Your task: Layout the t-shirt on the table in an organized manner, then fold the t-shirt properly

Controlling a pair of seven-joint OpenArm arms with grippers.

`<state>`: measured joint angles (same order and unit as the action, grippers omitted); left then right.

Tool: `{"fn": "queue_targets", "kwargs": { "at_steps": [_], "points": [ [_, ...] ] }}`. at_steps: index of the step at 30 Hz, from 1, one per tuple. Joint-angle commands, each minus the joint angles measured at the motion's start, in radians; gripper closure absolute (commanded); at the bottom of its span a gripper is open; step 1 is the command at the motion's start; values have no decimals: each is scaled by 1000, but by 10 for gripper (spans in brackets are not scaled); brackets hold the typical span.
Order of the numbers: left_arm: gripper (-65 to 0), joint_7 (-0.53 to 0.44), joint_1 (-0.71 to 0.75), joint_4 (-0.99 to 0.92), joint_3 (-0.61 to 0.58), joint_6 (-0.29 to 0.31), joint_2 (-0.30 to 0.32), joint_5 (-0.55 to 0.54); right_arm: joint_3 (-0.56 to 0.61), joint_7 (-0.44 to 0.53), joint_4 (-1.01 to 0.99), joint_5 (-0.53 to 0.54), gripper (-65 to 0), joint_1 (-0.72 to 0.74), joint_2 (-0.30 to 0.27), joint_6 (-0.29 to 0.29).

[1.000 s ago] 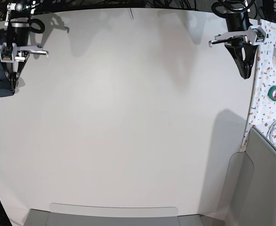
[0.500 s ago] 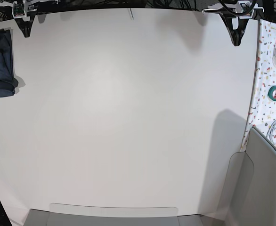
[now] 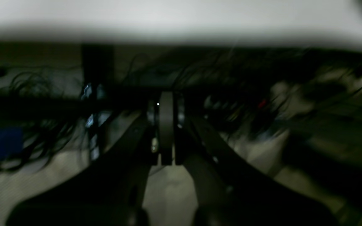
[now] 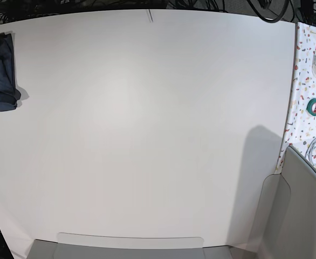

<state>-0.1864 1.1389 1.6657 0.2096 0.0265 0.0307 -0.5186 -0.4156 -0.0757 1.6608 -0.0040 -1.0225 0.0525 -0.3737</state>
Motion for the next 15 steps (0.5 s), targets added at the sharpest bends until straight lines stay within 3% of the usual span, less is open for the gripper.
{"fn": "queue_targets", "kwargs": {
  "at_steps": [1,7,15],
  "points": [
    [0,-6,-1,-34,3,2,2,-21,11,17,-34,5,0,-17,-15,0],
    [0,17,-182,-342,-17,2,1,-36,110,17,-344,3,0,104,-64,0],
    [0,9,-422,-726,-146,2,2,-31,114,21,-871,-1,0,434,-81,0]
  ]
}}
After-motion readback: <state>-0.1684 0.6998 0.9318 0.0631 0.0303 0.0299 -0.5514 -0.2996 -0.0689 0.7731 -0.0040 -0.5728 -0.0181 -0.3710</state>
